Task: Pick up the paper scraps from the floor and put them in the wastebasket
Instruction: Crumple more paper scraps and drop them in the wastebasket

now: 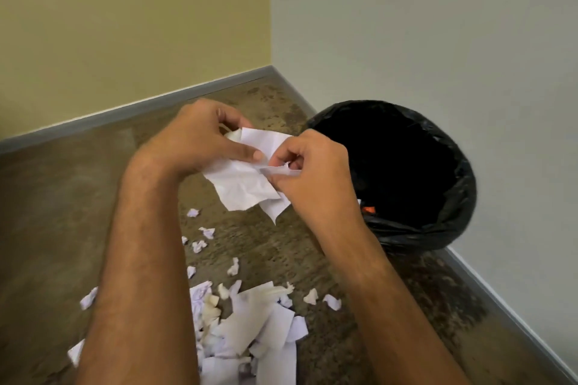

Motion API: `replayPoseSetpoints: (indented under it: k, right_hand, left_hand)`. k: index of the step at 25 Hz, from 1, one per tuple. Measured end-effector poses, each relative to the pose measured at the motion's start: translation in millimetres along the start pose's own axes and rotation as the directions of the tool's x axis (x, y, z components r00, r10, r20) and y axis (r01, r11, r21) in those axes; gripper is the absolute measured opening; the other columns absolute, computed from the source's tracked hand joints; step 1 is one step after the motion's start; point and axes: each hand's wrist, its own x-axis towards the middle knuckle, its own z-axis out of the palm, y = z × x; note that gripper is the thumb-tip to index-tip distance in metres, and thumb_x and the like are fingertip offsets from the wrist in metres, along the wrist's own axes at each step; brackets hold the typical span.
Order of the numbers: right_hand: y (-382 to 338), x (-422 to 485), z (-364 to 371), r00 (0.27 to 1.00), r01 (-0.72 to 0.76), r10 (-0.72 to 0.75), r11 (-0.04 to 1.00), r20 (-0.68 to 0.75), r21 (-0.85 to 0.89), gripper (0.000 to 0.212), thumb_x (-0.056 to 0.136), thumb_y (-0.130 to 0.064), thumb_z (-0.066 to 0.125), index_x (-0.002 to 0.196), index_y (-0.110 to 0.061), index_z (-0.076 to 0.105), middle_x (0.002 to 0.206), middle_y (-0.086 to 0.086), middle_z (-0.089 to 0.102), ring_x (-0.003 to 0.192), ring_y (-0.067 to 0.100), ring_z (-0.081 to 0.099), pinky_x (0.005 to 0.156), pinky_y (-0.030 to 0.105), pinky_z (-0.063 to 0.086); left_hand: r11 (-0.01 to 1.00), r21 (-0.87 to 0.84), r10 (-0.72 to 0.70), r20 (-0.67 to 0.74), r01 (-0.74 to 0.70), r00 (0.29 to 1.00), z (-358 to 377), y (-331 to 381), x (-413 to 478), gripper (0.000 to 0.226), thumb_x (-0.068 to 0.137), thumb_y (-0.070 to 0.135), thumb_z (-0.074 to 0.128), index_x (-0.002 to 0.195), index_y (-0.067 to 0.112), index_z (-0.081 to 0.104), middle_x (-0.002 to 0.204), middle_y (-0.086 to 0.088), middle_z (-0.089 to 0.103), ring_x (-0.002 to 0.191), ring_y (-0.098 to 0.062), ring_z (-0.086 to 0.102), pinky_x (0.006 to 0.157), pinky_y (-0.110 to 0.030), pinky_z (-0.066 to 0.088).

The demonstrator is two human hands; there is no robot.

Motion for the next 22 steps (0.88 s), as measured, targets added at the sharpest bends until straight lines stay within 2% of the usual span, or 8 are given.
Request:
replayPoseSetpoints:
  k: [6, 8, 10, 11, 14, 16, 19, 22]
  right_hand:
    - [37.9, -12.7, -86.0, 0.959, -0.099, 0.089, 0.995, -0.268, -0.024, 0.023, 0.076, -0.009, 0.094, 0.079, -0.018, 0.074, 0.091, -0.004, 0.063, 0.075, 0.002, 0.056, 0.065, 0.006, 0.041]
    - [54.5, -16.3, -100.7, 0.94, -0.14, 0.121, 0.989, -0.318, -0.037, 0.021, 0.078, -0.007, 0.092, 0.08, -0.016, 0.074, 0.09, -0.005, 0.06, 0.073, -0.001, 0.055, 0.066, 0.004, 0.04]
    - [67.6, -21.9, -112.0, 0.93, -0.163, 0.141, 0.986, -0.339, -0.038, 0.02, 0.08, -0.005, 0.091, 0.081, -0.014, 0.073, 0.09, -0.006, 0.057, 0.074, -0.005, 0.054, 0.067, 0.002, 0.039]
    - [72.7, -23.8, -115.6, 0.928, -0.167, 0.143, 0.985, -0.344, -0.041, 0.019, 0.081, -0.005, 0.09, 0.082, -0.013, 0.073, 0.091, -0.006, 0.056, 0.075, -0.006, 0.054, 0.068, 0.001, 0.039]
    - [86.3, -22.1, -117.0, 0.93, -0.154, 0.115, 0.984, -0.348, -0.088, 0.017, 0.084, -0.004, 0.088, 0.085, -0.012, 0.073, 0.097, -0.004, 0.057, 0.08, -0.006, 0.052, 0.072, -0.001, 0.039]
    - [92.2, -19.6, -112.7, 0.936, -0.148, 0.101, 0.982, -0.337, -0.115, 0.017, 0.085, -0.005, 0.088, 0.087, -0.014, 0.073, 0.097, -0.006, 0.055, 0.081, -0.006, 0.052, 0.071, 0.0, 0.04]
    - [97.5, -16.1, -103.8, 0.942, -0.165, 0.091, 0.964, -0.324, -0.209, 0.017, 0.086, -0.015, 0.088, 0.088, -0.021, 0.073, 0.096, -0.01, 0.056, 0.078, 0.001, 0.055, 0.064, 0.009, 0.037]
    - [97.6, -11.1, -99.4, 0.953, -0.2, 0.127, 0.946, -0.276, -0.255, 0.018, 0.084, -0.027, 0.09, 0.091, -0.028, 0.073, 0.1, -0.012, 0.061, 0.083, 0.005, 0.058, 0.066, 0.024, 0.047]
  left_hand:
    - [0.99, -0.026, 0.138, -0.034, -0.139, 0.99, 62.1, 60.0, 39.2, 0.029, 0.067, 0.029, 0.102, 0.092, 0.029, 0.086, 0.095, 0.007, 0.082, 0.086, -0.012, 0.074, 0.066, -0.027, 0.055]
    - [0.984, 0.015, 0.179, -0.066, -0.178, 0.982, 86.2, 68.9, 47.1, 0.03, 0.069, 0.028, 0.101, 0.096, 0.027, 0.087, 0.095, 0.007, 0.081, 0.085, -0.008, 0.072, 0.064, -0.016, 0.052]
    - [0.975, 0.049, 0.221, -0.094, -0.218, 0.971, 109.9, 73.5, 50.4, 0.03, 0.071, 0.028, 0.1, 0.098, 0.026, 0.086, 0.094, 0.009, 0.078, 0.083, 0.0, 0.066, 0.058, -0.002, 0.042]
    - [0.97, 0.07, 0.241, -0.097, -0.234, 0.966, 119.6, 75.1, 50.3, 0.031, 0.071, 0.028, 0.1, 0.099, 0.026, 0.085, 0.094, 0.011, 0.077, 0.084, 0.0, 0.065, 0.059, -0.002, 0.041]
    - [0.953, 0.129, 0.286, -0.093, -0.273, 0.954, 136.7, 76.0, 50.1, 0.034, 0.072, 0.027, 0.099, 0.102, 0.025, 0.085, 0.095, 0.01, 0.073, 0.091, -0.009, 0.061, 0.067, -0.009, 0.038]
    - [0.947, 0.148, 0.303, -0.101, -0.287, 0.948, 139.8, 75.7, 50.9, 0.035, 0.072, 0.027, 0.099, 0.103, 0.024, 0.085, 0.096, 0.006, 0.071, 0.094, -0.013, 0.06, 0.073, -0.018, 0.04]
    - [0.935, 0.169, 0.327, -0.075, -0.311, 0.942, 137.3, 74.6, 52.2, 0.036, 0.075, 0.027, 0.097, 0.109, 0.023, 0.084, 0.107, 0.003, 0.072, 0.104, -0.018, 0.063, 0.086, -0.029, 0.045]
    - [0.942, 0.127, 0.31, 0.037, -0.312, 0.95, 130.4, 72.3, 49.0, 0.046, 0.083, 0.028, 0.092, 0.126, 0.031, 0.079, 0.119, 0.009, 0.072, 0.105, -0.012, 0.069, 0.091, -0.038, 0.061]
